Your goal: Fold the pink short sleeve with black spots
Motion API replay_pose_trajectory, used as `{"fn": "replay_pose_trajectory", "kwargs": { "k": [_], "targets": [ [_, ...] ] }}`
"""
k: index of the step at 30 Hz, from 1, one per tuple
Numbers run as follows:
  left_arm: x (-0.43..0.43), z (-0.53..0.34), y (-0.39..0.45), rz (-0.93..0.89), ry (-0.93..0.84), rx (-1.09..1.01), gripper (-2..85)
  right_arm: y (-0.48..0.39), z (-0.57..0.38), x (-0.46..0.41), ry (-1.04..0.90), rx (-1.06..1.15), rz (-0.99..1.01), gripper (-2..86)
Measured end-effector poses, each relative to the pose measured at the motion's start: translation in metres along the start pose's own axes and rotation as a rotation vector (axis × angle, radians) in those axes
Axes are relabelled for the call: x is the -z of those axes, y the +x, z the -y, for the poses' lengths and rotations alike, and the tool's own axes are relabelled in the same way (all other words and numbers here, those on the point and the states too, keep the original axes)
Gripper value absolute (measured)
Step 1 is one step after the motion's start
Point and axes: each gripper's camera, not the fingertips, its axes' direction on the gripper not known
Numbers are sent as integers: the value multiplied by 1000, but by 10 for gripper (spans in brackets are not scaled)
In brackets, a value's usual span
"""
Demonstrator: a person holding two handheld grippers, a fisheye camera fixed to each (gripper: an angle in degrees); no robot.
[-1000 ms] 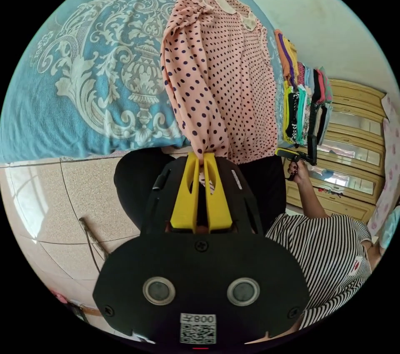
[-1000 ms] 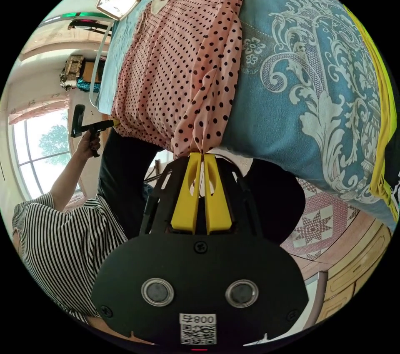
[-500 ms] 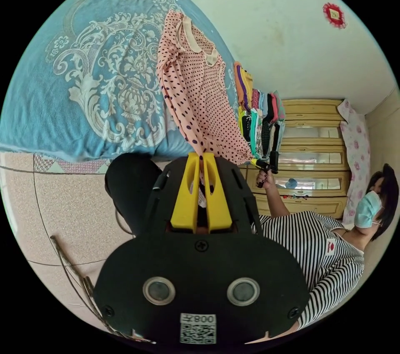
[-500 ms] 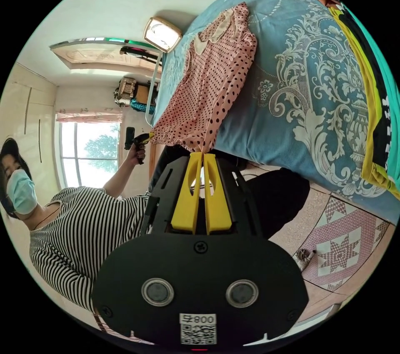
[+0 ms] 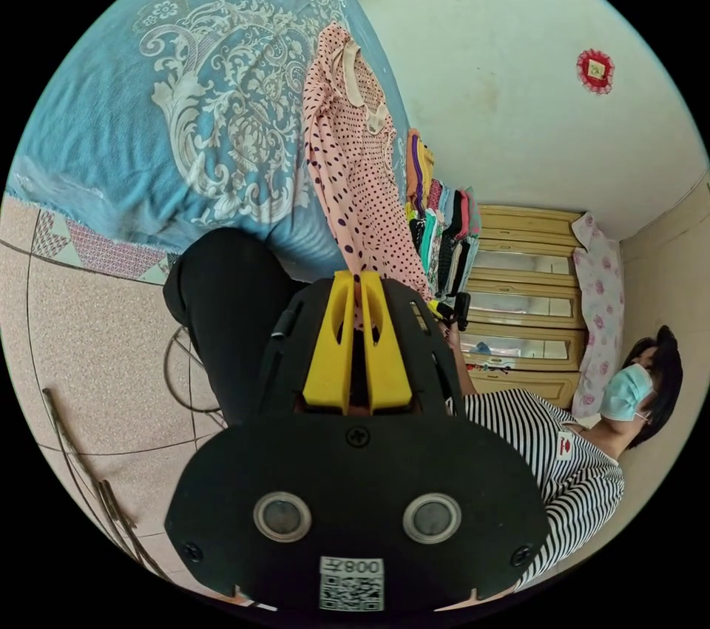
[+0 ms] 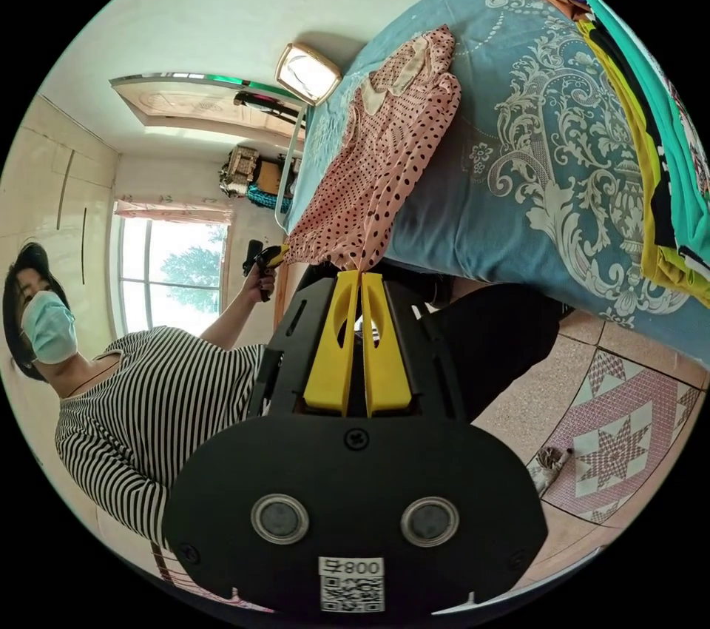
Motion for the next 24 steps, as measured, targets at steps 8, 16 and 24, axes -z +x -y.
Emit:
{"fn": "replay_pose_trajectory", "kwargs": {
  "k": [8,16,24],
  "targets": [
    [17,-15,9,-1,-26,-7,14,-14,-15,-1,-15,-5,18,2],
    [27,-32,12,-9,-68,30,14,-20,-34,-2,-60,-31,24,2],
    [35,-35,11,-18,-76,81,14,-15,-56,-4,-74,-74,48,2]
  ]
}}
